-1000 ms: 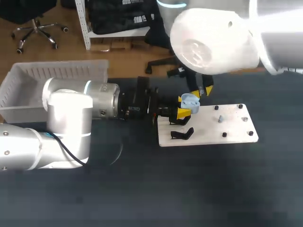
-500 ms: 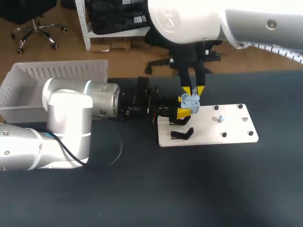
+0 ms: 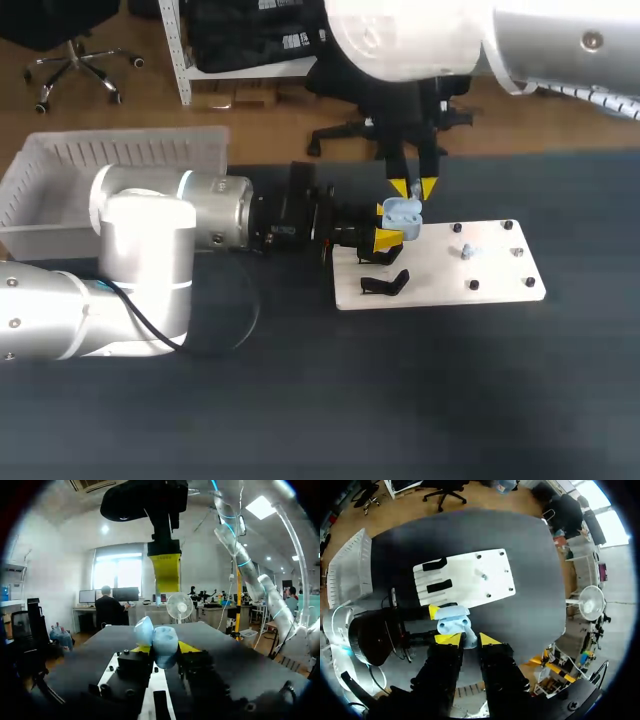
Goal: Pick up each earbud case from the left stands, insert the matching earbuds, close the lid, and place the case in the box.
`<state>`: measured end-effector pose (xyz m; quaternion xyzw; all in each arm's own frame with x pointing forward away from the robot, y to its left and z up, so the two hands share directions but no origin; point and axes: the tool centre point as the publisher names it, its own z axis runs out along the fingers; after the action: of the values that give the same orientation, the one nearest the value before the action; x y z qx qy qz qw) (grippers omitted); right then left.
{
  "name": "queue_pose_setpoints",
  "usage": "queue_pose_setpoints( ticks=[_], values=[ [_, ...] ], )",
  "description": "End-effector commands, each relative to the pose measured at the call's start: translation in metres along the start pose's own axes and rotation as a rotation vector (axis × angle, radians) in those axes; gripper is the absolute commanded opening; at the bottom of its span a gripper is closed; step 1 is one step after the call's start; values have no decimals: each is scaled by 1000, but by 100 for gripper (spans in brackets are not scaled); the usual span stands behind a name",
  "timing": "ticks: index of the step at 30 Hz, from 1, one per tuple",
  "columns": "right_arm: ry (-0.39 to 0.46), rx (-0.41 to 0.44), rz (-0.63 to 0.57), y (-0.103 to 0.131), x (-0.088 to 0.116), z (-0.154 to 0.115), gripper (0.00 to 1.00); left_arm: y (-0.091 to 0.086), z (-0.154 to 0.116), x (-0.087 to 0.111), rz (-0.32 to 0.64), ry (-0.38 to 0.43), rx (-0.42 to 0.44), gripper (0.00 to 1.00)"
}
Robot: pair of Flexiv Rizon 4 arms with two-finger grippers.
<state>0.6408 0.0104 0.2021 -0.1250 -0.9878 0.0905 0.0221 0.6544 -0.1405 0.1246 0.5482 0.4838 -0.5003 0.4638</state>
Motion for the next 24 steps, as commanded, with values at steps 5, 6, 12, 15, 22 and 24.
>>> queue_pose_setpoints(
  ticks=[5, 6, 12, 15, 22, 24],
  values=[
    [39, 14, 366, -2, 1, 3, 0, -1, 1, 1, 4, -4, -5, 0],
    [57, 6, 392, -2, 2, 2, 0, -1, 1, 1, 4, -4, -5, 0],
    [146, -77, 481, -2, 6, -3, 0, -1, 1, 1, 4, -4, -5, 0],
    [151, -82, 479, -3, 7, -3, 0, -1, 1, 1, 4, -4, -5, 0],
    [151, -82, 479, -3, 7, -3, 0, -1, 1, 1, 4, -4, -5, 0],
    [151, -82, 479, -3, 7, -3, 0, -1, 1, 1, 4, -4, -5, 0]
  ],
)
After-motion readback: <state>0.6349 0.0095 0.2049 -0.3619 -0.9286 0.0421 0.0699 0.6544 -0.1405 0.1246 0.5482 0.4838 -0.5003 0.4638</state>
